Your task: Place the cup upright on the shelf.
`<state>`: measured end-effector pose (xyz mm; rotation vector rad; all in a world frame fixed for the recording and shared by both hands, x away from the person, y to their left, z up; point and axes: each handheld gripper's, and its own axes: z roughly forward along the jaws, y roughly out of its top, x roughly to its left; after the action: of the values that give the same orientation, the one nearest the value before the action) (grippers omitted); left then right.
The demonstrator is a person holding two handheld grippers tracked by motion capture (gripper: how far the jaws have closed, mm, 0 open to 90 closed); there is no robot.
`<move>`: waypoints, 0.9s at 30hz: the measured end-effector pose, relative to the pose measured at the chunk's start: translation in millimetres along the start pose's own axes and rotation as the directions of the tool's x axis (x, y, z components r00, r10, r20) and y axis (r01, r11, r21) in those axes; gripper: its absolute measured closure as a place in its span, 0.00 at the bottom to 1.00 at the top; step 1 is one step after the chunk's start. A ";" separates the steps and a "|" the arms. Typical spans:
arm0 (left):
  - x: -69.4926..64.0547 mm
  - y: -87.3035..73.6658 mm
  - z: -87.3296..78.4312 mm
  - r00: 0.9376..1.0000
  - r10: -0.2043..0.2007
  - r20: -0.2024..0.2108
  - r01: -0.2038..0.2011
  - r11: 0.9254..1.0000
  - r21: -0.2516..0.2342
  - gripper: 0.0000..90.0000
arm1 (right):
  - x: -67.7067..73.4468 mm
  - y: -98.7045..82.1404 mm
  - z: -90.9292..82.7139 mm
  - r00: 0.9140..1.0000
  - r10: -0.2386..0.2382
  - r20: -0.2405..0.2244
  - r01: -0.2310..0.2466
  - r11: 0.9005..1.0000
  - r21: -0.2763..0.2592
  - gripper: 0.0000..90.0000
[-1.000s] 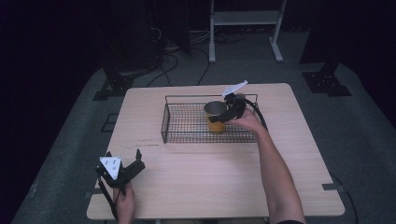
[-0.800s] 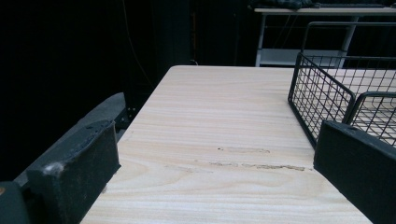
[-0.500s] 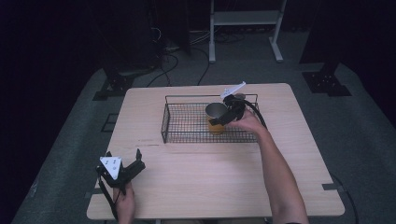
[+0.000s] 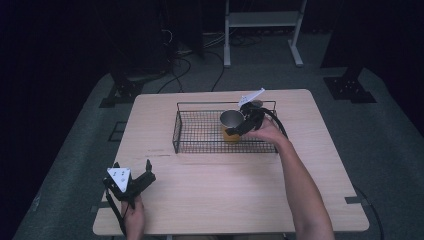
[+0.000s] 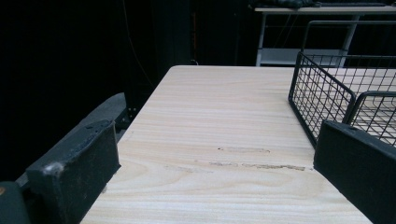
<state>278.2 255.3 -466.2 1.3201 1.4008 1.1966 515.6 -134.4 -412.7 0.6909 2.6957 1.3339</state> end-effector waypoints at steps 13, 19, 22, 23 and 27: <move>-0.1 0.1 0.7 1.000 0.000 -0.007 0.000 1.000 0.001 0.00 | 0.0 -1.7 -10.2 1.000 0.006 -0.005 -0.006 1.000 -0.009 0.00; -0.4 0.0 0.7 1.000 0.002 -0.008 -0.002 1.000 0.000 0.00 | 1.0 -0.8 -16.3 1.000 0.000 0.000 0.000 1.000 -0.012 0.00; -0.4 0.1 0.8 1.000 0.002 -0.008 -0.002 1.000 0.000 0.00 | 0.6 -2.2 -21.0 1.000 0.005 0.004 -0.005 1.000 -0.005 0.00; -0.4 0.1 0.8 1.000 0.002 -0.008 -0.002 1.000 0.000 0.00 | 0.6 -2.2 -21.0 1.000 0.005 0.004 -0.005 1.000 -0.005 0.00; -0.7 0.1 0.9 1.000 0.002 -0.009 -0.002 1.000 -0.001 0.00 | -0.7 -3.8 -25.7 1.000 0.008 0.003 -0.008 1.000 -0.011 0.00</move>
<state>279.2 254.7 -466.3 1.3178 1.4057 1.2060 508.7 -155.8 -399.6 0.7025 2.6837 1.3478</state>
